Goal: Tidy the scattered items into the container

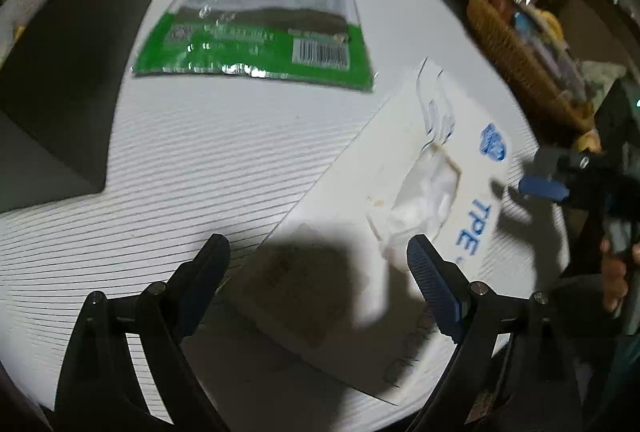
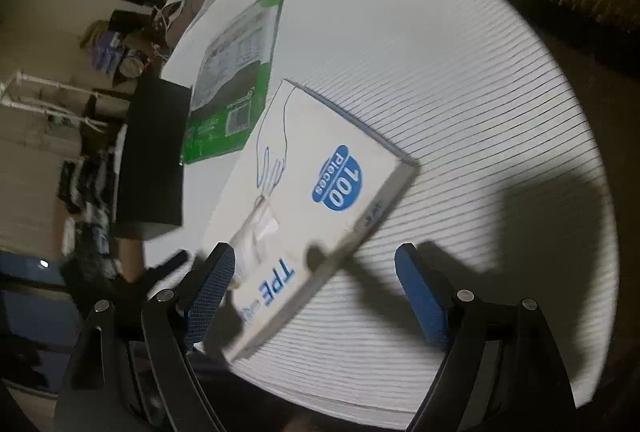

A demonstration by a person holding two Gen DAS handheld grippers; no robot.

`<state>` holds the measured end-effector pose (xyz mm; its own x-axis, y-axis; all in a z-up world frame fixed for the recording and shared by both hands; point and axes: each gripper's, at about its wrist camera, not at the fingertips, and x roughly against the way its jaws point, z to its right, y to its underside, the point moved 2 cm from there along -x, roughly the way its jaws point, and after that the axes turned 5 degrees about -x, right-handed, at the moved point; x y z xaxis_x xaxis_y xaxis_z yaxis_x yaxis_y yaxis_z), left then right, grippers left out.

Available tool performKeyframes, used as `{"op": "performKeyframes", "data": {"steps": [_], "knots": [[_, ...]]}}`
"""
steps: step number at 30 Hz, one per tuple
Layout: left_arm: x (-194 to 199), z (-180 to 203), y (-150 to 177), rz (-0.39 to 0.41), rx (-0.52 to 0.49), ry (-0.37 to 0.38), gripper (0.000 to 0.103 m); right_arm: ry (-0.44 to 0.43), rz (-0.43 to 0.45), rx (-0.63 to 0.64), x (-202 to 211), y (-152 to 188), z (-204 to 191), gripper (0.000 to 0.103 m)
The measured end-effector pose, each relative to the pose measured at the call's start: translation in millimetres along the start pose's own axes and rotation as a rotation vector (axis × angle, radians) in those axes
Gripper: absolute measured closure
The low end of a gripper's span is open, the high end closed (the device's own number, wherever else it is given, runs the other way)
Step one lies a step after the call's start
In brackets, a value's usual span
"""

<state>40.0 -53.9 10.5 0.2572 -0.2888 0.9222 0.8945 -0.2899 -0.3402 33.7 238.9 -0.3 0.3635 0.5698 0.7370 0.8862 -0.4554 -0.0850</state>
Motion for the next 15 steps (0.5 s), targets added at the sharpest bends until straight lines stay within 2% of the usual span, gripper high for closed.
{"op": "performKeyframes", "data": {"steps": [3, 7, 9, 11, 13, 15], "knots": [[-8.5, 0.1, 5.7, -0.022, 0.015, 0.010, 0.014, 0.004, -0.012, 0.013, -11.6, -10.1, -7.7, 0.016], [-9.8, 14.6, 21.4, -0.048, 0.005, 0.068, 0.014, 0.004, -0.014, 0.052, -25.2, -30.7, -24.3, 0.014], [-8.5, 33.0, 30.9, -0.066, -0.006, 0.141, 0.014, -0.006, -0.016, 0.075, -31.1, -39.9, -32.4, 0.011], [-9.6, 62.0, 41.1, -0.093, -0.034, 0.225, 0.014, -0.056, -0.045, 0.113, -41.3, -49.8, -47.5, 0.010], [-10.5, 96.3, 49.3, -0.130, -0.072, 0.336, 0.014, -0.096, -0.081, 0.150, -48.1, -54.2, -60.8, 0.011], [-3.4, 123.5, 50.5, -0.132, -0.098, 0.415, 0.014, -0.072, -0.074, 0.189, -41.6, -56.1, -70.1, 0.011]]}}
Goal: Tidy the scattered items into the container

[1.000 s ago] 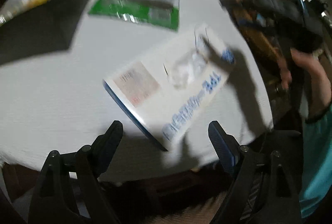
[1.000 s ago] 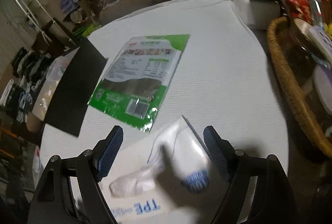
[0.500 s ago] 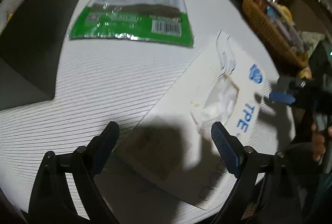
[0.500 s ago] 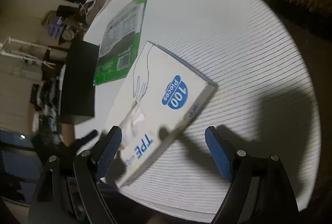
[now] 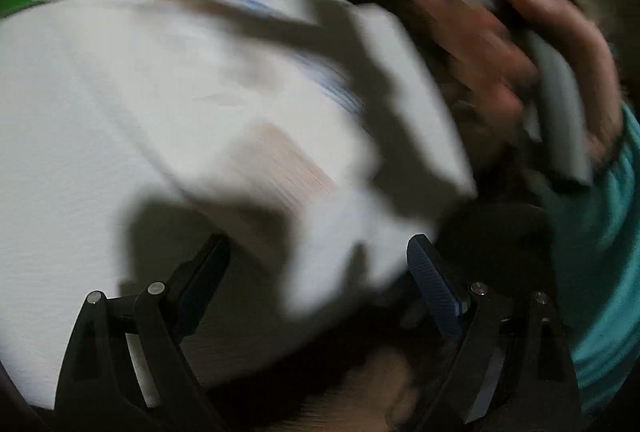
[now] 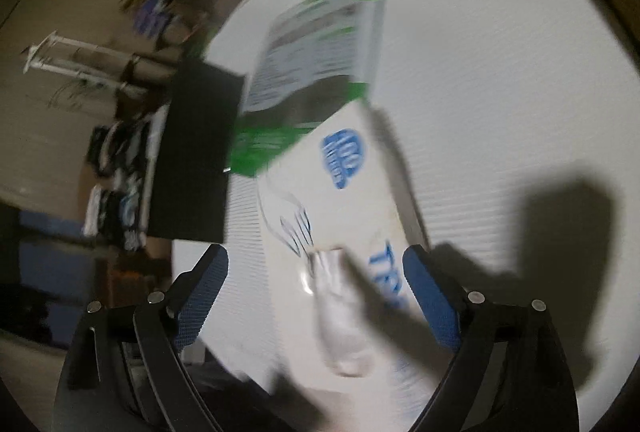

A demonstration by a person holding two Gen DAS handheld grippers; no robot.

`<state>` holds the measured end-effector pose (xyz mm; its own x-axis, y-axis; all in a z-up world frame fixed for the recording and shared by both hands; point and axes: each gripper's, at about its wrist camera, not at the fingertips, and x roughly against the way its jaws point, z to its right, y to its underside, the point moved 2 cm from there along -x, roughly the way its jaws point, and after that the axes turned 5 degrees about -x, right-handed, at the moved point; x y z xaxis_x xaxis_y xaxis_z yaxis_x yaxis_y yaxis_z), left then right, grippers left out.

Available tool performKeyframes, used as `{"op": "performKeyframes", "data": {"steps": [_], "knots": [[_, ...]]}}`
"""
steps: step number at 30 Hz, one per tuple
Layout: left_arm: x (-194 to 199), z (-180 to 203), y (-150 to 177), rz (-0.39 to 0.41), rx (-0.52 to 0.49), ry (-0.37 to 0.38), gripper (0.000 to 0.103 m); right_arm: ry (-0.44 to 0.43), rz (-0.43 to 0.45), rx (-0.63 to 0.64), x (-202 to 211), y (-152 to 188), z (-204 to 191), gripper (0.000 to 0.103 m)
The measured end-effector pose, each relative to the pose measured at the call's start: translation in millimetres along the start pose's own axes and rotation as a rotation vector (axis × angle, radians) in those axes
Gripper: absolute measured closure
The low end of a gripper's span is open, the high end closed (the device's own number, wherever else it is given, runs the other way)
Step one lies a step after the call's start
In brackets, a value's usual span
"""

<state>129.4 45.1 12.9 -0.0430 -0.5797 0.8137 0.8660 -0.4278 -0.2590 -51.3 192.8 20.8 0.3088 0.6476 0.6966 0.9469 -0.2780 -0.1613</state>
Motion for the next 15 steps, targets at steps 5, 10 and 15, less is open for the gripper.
{"op": "performKeyframes", "data": {"steps": [5, 10, 15], "knots": [[47.0, -7.4, -11.9, 0.137, 0.007, -0.116, 0.013, 0.191, 0.116, 0.058, 59.0, 18.4, 15.7, 0.011], [106.4, -85.8, -55.2, 0.278, 0.139, -0.338, 0.011, 0.200, 0.169, -0.050, 95.2, 66.3, 54.3, 0.011], [104.1, -138.4, -101.3, 0.250, 0.124, -0.528, 0.011, 0.129, 0.153, -0.175, 83.9, 97.9, 73.5, 0.011]]}}
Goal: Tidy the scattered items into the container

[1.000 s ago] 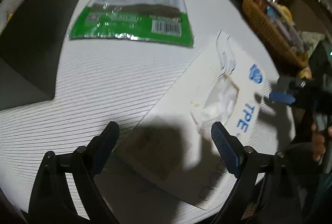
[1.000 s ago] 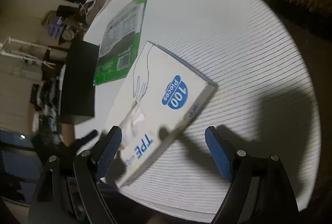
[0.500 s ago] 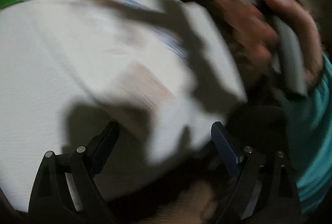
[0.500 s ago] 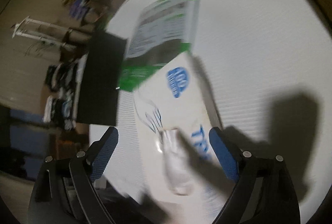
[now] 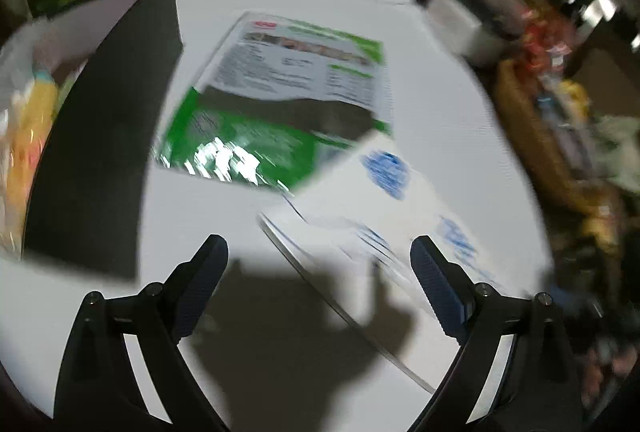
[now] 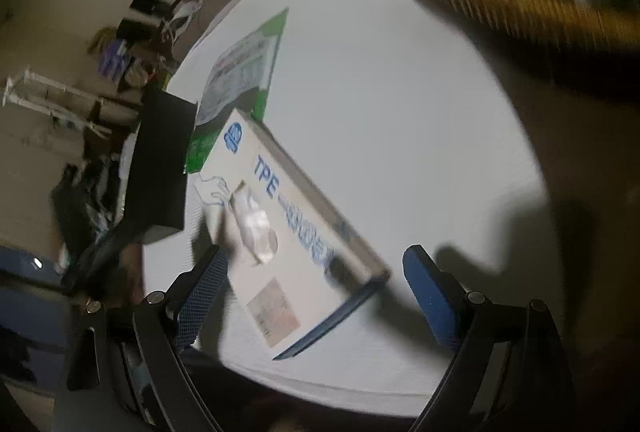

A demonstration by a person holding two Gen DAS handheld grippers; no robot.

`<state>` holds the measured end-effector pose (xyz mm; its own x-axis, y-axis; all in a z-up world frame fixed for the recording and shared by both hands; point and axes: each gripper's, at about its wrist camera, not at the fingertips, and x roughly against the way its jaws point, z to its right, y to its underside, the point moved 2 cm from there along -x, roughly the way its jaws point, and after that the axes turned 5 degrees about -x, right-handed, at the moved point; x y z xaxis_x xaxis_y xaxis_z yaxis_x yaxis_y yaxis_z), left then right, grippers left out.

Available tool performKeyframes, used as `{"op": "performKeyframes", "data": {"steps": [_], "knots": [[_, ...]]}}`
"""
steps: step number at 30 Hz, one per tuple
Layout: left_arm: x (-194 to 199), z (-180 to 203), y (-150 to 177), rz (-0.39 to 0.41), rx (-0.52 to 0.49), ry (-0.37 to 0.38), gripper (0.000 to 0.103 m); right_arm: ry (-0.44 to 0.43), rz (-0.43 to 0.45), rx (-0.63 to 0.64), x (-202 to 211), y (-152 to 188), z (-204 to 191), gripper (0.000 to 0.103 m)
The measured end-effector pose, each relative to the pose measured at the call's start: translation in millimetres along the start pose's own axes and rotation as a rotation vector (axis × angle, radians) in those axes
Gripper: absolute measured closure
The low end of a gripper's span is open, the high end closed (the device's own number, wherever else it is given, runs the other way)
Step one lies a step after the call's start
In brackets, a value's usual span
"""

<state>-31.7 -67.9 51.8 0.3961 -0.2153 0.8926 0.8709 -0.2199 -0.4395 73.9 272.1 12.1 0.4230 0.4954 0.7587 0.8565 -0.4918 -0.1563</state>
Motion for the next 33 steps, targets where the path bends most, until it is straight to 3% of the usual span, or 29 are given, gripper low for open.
{"op": "performKeyframes", "data": {"steps": [3, 6, 10, 14, 19, 22, 26, 29, 33], "knots": [[-23.7, 17.1, -6.6, -0.037, -0.181, -0.083, 0.011, 0.083, -0.010, -0.011, -13.0, 8.1, 2.7, 0.011], [-43.9, 27.9, -9.2, -0.088, -0.311, -0.117, 0.010, 0.092, -0.021, -0.040, -24.4, 15.8, -2.6, 0.010], [-51.0, 38.9, -15.9, -0.093, -0.369, -0.094, 0.009, 0.136, 0.042, -0.150, -35.5, 25.7, -9.9, 0.008], [-54.8, 56.7, -16.2, -0.124, -0.462, -0.044, 0.008, 0.207, 0.185, -0.281, -36.1, 35.1, -15.8, 0.004], [-62.1, 75.6, -10.1, -0.169, -0.570, 0.024, 0.001, 0.438, 0.238, -0.301, -48.3, 46.1, -34.9, 0.004], [-70.3, 90.0, 0.0, -0.197, -0.674, -0.013, 0.000, 0.522, 0.241, -0.304, -56.7, 55.9, -43.6, 0.000], [-75.6, 86.6, -7.1, -0.217, -0.608, 0.036, 0.000, 0.562, 0.275, -0.315, -59.0, 58.0, -47.2, 0.000], [-72.5, 82.7, -4.1, -0.191, -0.592, 0.057, 0.002, 0.584, 0.237, -0.307, -59.9, 52.6, -45.9, 0.000], [-63.5, 70.9, 3.8, -0.192, -0.494, 0.044, 0.005, 0.501, 0.191, -0.220, -60.5, 41.6, -52.1, 0.004]]}}
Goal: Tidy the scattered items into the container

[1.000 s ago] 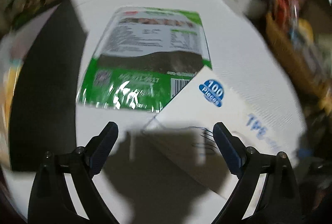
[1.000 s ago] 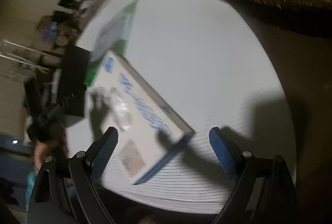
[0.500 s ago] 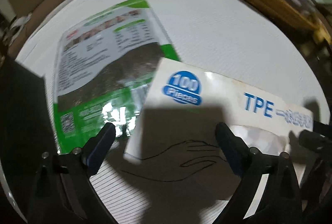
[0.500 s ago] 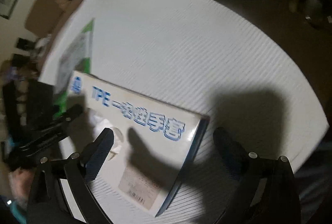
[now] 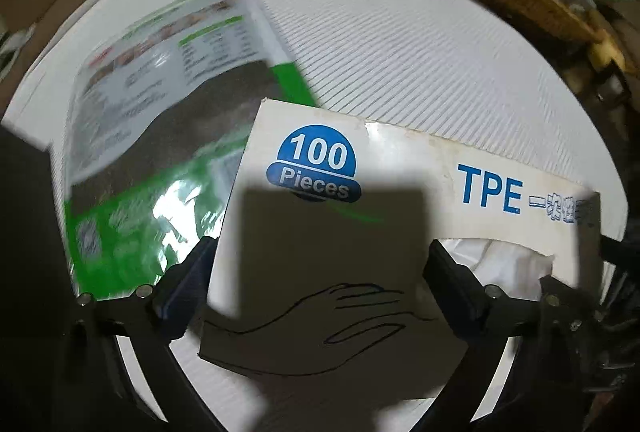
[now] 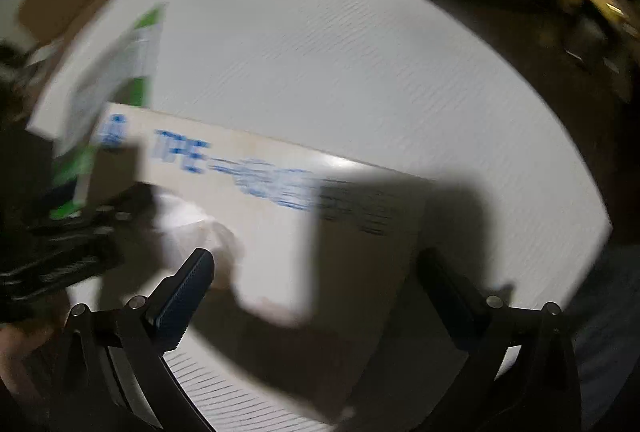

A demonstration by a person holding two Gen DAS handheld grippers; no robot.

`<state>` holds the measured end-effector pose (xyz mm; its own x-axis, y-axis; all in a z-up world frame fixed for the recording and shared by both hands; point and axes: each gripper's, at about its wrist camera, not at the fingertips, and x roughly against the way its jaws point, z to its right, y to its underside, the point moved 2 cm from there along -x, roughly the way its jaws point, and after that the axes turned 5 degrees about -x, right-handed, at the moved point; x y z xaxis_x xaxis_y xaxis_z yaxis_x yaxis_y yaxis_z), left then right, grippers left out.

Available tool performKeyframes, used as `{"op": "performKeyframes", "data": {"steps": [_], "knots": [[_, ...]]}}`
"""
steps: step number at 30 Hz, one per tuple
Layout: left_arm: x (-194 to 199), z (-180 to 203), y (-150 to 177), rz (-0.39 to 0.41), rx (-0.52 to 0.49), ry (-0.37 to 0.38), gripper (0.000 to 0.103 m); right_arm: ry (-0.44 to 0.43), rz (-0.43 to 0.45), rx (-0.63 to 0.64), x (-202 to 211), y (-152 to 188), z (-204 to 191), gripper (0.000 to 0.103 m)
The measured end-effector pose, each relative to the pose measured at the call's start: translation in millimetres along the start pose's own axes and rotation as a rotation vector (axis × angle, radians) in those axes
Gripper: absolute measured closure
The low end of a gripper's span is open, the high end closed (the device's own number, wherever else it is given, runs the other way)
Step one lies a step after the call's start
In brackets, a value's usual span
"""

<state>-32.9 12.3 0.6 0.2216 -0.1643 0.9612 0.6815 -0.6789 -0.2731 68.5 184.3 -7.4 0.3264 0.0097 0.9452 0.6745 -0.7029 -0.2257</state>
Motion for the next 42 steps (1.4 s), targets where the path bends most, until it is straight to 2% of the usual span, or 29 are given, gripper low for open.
{"op": "performKeyframes", "data": {"steps": [4, 6, 9, 12, 14, 18, 20, 23, 32, 36, 42], "knots": [[12.8, -3.9, 34.7, -0.046, 0.205, -0.018, 0.009, -0.042, -0.017, 0.071, -2.6, -24.4, 3.5, 0.011], [19.1, 0.8, 53.3, -0.062, 0.297, -0.044, 0.010, -0.040, -0.047, 0.187, -8.2, -35.0, -6.4, 0.011], [26.4, 9.5, 76.1, -0.032, 0.392, -0.059, 0.009, -0.047, -0.110, 0.280, -13.3, -38.3, -14.0, 0.006], [25.2, 10.9, 83.7, -0.004, 0.448, -0.048, 0.002, -0.028, -0.101, 0.328, -16.0, -27.3, -15.8, 0.000], [23.6, 15.5, 81.9, 0.003, 0.440, -0.079, 0.000, 0.014, -0.079, 0.361, -18.5, -19.0, -21.1, 0.000], [25.7, 22.2, 80.0, 0.022, 0.433, -0.083, 0.001, 0.010, -0.053, 0.364, -17.7, -17.8, -20.4, 0.001], [30.7, 22.0, 81.5, 0.025, 0.448, -0.090, 0.011, 0.008, -0.050, 0.372, -15.7, -17.9, -19.0, 0.005], [41.6, 18.9, 86.3, 0.044, 0.472, -0.096, 0.011, -0.017, -0.037, 0.401, -8.5, -18.3, -18.6, 0.011], [78.7, -5.8, 99.0, 0.143, 0.564, -0.093, 0.011, -0.015, 0.117, 0.501, 43.1, -14.9, -44.6, 0.013], [108.3, -20.7, 94.1, 0.192, 0.580, -0.105, 0.011, -0.042, 0.171, 0.535, 69.0, -16.5, -65.1, 0.013], [175.2, -64.3, 89.8, 0.269, 0.583, -0.180, 0.011, -0.136, 0.190, 0.592, 110.4, -24.2, -122.6, 0.015]]}}
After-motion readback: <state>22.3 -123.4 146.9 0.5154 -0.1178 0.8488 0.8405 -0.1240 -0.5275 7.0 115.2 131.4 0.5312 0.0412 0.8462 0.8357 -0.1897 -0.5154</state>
